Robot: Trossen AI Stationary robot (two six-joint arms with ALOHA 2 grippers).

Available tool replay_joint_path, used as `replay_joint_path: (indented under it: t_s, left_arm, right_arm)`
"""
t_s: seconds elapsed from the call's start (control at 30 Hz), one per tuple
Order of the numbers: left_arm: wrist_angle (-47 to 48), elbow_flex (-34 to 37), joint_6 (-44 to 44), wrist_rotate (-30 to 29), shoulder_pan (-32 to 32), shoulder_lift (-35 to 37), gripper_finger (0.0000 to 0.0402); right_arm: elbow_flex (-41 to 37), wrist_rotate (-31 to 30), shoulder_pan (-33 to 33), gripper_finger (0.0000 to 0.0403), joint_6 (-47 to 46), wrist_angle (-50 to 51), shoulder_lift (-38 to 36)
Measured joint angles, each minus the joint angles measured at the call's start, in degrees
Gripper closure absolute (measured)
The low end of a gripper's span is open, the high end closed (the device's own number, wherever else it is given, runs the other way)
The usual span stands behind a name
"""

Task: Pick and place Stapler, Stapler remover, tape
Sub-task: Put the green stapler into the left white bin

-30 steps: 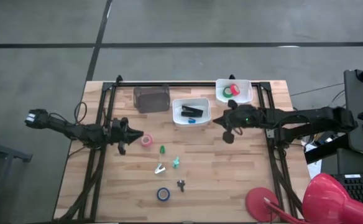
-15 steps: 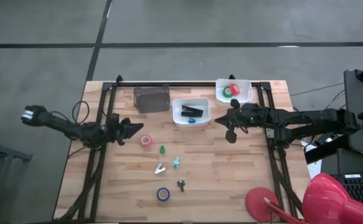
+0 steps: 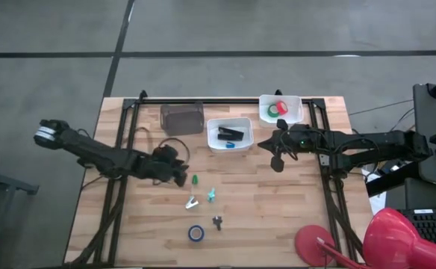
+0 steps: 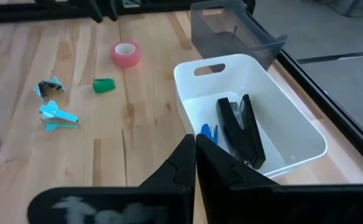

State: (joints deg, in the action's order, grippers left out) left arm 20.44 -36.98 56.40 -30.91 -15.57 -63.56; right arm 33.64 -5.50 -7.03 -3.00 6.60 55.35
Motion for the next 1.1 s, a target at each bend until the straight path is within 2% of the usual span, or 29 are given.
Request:
replay_joint_path:
  t_s: [0.1, 0.27, 0.43, 0.63, 0.77, 0.9, 1.1]
  left_arm:
    - [7.8, -6.7, 4.6, -0.8, 0.0, -5.9, 0.0211]
    - [9.7, -12.4, 5.0, -0.1, 0.1, -15.1, 0.0172]
    - [9.7, -14.9, 6.5, 0.2, 0.6, -22.3, 0.0171]
    - [9.5, -15.5, 9.3, 3.9, 0.6, -28.2, 0.017]
    - [7.0, -15.9, 10.3, 4.1, 0.6, -30.3, 0.017]
    - [3.4, -15.9, 10.4, 7.1, 0.4, -32.0, 0.017]
    - [3.7, -15.8, 11.0, 9.1, 0.5, -34.2, 0.017]
  right_arm:
    - [-0.2, 0.0, 0.0, 0.0394, 0.4, -0.1, 0.1]
    - [-0.3, 0.0, 0.0, 0.0394, 0.6, 0.1, 0.1]
    - [-0.3, 0.0, 0.0, 0.0394, 0.6, 0.5, 0.1]
    - [-0.3, 0.0, 0.0, 0.0394, 0.6, 0.4, 0.1]
    - [-0.3, -0.1, 0.0, 0.0394, 0.6, 0.4, 0.1]
    - [-0.3, -0.2, 0.0, 0.0394, 0.4, 0.4, 0.1]
    - [-0.8, -0.2, 0.0, 0.0394, 0.5, 0.3, 0.1]
